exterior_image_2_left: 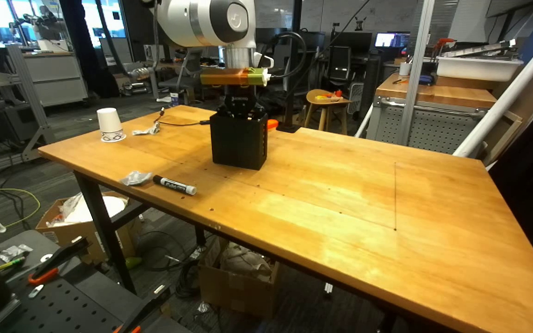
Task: Put the towel in the black box
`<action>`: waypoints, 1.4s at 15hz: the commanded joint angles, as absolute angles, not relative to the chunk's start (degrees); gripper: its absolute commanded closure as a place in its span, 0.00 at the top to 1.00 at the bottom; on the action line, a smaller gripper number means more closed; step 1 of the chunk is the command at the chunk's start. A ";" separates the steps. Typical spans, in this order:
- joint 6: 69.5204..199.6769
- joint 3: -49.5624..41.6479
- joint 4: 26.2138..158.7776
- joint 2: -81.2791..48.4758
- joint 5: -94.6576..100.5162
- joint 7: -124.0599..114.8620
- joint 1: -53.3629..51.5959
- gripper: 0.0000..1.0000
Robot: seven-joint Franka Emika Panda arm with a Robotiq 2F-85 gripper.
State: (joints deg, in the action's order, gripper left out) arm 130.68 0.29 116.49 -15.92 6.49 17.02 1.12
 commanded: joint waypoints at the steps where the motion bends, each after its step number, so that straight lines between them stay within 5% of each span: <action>1: 128.37 0.17 111.52 -19.99 7.80 15.53 0.87 0.02; 21: 123.27 -0.71 108.15 -21.31 7.63 13.79 1.58 0.02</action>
State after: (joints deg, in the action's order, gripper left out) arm 123.35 -0.03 109.35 -20.67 6.51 14.61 0.87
